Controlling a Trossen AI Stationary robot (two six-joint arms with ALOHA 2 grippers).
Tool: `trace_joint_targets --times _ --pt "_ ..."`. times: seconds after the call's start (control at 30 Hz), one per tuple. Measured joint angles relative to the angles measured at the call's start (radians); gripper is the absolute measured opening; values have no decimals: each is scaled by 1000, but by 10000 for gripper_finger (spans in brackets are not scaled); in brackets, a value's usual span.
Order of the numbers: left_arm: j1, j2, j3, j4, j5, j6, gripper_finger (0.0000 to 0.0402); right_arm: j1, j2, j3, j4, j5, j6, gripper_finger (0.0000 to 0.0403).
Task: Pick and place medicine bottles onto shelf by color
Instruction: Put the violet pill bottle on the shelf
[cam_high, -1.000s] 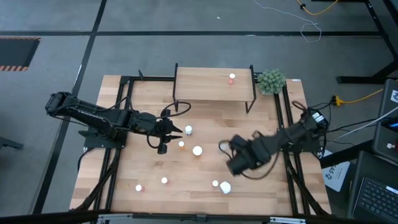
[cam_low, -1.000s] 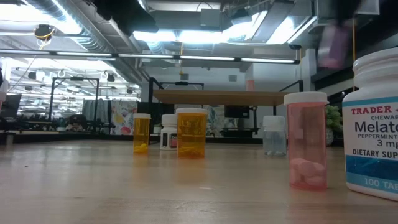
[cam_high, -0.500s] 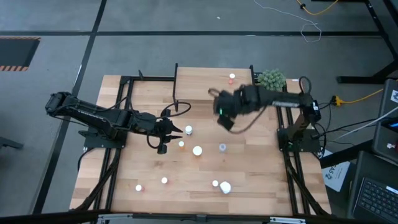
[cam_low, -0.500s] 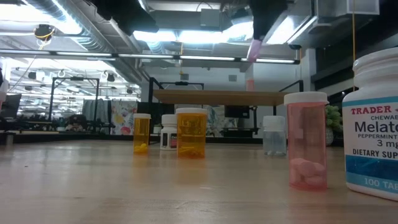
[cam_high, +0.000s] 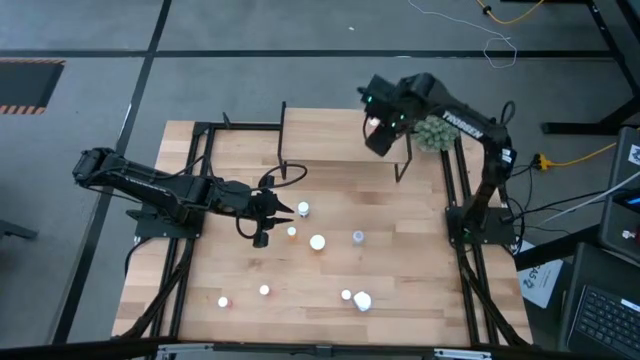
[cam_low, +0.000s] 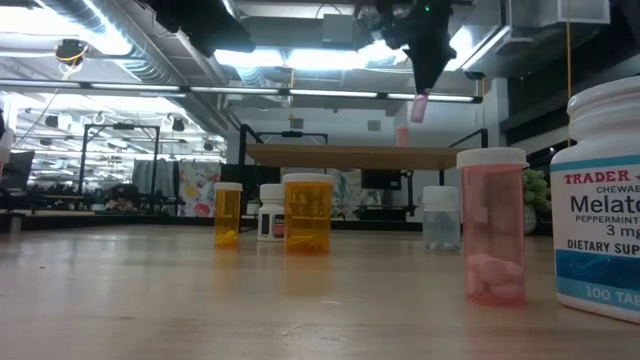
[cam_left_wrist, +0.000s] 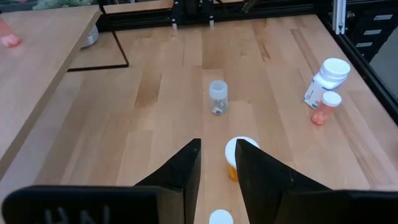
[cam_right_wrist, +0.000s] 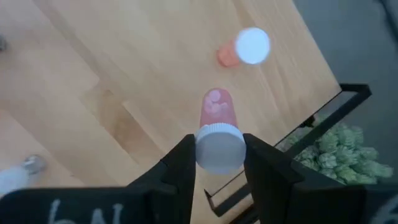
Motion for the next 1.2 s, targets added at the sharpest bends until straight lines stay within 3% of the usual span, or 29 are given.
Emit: trace_joint_targets --times 0.37,0.53,0.93,1.2 --pt "0 0 0 0 0 0 95 -199 6 -83 9 -116 -72 120" --pt "0 0 0 0 0 0 95 -205 6 -141 8 -198 -119 120" --pt "0 0 0 0 0 0 95 -204 6 -182 3 -209 -127 121" --pt "0 0 0 0 0 0 95 -204 6 -184 4 -208 -127 153"
